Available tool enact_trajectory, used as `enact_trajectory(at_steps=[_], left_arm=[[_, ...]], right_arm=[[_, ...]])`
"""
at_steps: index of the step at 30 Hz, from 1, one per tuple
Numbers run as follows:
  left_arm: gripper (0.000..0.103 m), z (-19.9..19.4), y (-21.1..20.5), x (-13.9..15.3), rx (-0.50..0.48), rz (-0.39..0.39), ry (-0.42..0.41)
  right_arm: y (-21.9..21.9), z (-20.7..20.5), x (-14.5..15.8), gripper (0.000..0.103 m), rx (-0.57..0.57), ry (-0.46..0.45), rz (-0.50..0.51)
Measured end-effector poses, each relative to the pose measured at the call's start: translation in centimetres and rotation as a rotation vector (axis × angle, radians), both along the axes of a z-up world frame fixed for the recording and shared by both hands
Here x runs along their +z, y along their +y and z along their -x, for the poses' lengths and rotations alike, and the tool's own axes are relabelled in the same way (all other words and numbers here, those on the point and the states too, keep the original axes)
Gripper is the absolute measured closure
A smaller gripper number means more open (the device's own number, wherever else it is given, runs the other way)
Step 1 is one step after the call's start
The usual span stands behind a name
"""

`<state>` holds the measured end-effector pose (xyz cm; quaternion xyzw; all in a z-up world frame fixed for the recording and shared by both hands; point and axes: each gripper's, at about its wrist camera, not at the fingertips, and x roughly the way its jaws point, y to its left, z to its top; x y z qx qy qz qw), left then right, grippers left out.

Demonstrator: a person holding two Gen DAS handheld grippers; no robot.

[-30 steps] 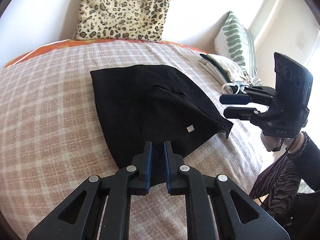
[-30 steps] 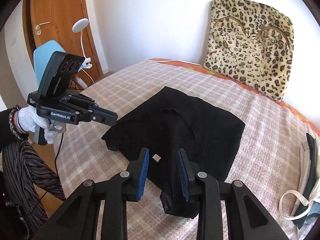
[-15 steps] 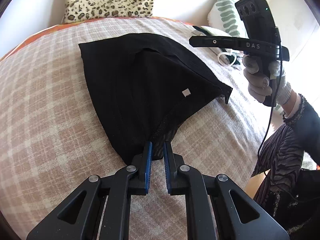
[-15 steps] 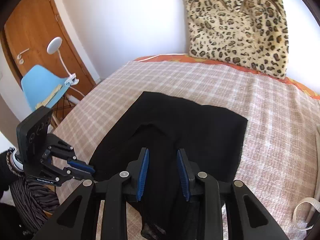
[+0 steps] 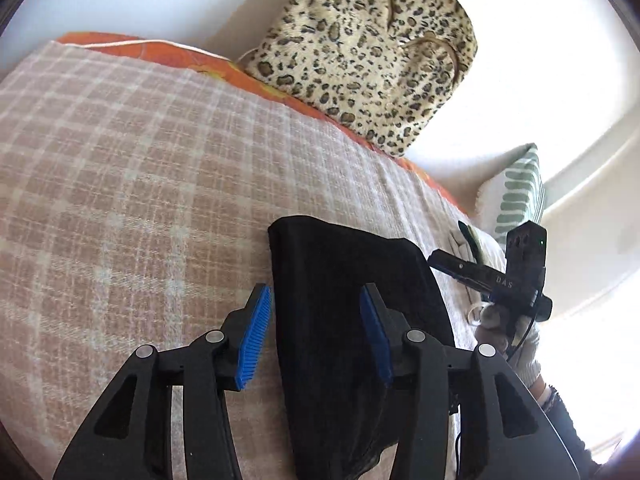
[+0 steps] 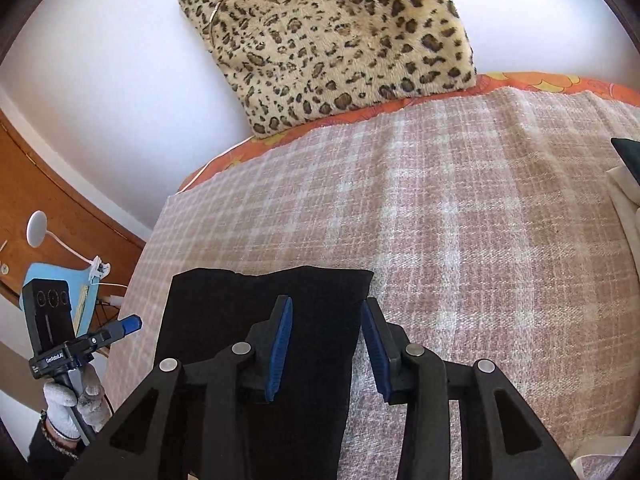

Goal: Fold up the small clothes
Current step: 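Grasp the end of the folded shirt with both grippers, then fold the held end over the shirt with both grippers and release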

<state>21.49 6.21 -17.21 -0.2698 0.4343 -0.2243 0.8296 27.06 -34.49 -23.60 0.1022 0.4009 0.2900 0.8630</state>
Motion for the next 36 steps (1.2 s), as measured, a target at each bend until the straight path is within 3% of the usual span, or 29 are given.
enact_trajectory(at_steps=[6, 14, 15, 17, 18, 20, 23, 26, 33, 35, 36], left_arm=[[0.058, -3.2, 0.5, -2.3, 0.062, 0.09, 0.085], [0.061, -4.8, -0.5, -2.3, 0.06, 0.137, 0.076], [0.065, -4.9, -0.6, -2.4, 0.066, 0.13, 0.076], [0.087, -5.1, -1.0, -2.5, 0.065, 0.106, 0.072], [0.099, -5.1, -1.1, -2.6, 0.061, 0.088, 0.07], [0.1, -4.9, -1.4, -2.4, 0.062, 0.063, 0.037], [0.102, -4.7, -1.3, -2.0, 0.087, 0.0, 0.001], [0.102, -4.7, -0.7, -2.0, 0.113, -0.006, -0.017], [0.102, -5.0, -0.7, -1.8, 0.134, -0.096, -0.022], [0.101, -4.9, -0.5, -1.4, 0.139, -0.113, -0.014], [0.098, -4.9, -0.4, -1.1, 0.137, -0.111, -0.009]], right_arm=[[-0.2, -1.7, -1.1, 0.063, 0.0, 0.052, -0.045], [0.1, -2.7, -1.4, 0.069, 0.011, 0.07, -0.078], [0.2, -2.8, -1.4, 0.071, 0.013, 0.069, -0.075], [0.4, -2.9, -1.4, 0.074, 0.017, 0.071, -0.07], [0.4, -3.0, -1.4, 0.081, 0.016, 0.071, -0.071], [0.5, -2.9, -1.3, 0.096, 0.018, 0.061, -0.068], [0.8, -2.7, -0.7, 0.101, 0.025, 0.027, -0.05], [0.9, -2.7, -0.1, 0.101, 0.003, -0.019, -0.014], [1.0, -2.9, 0.2, 0.1, -0.036, -0.027, 0.053], [1.3, -2.8, 0.7, 0.089, -0.06, -0.036, 0.113], [1.3, -2.6, 1.1, 0.075, -0.08, -0.051, 0.147]])
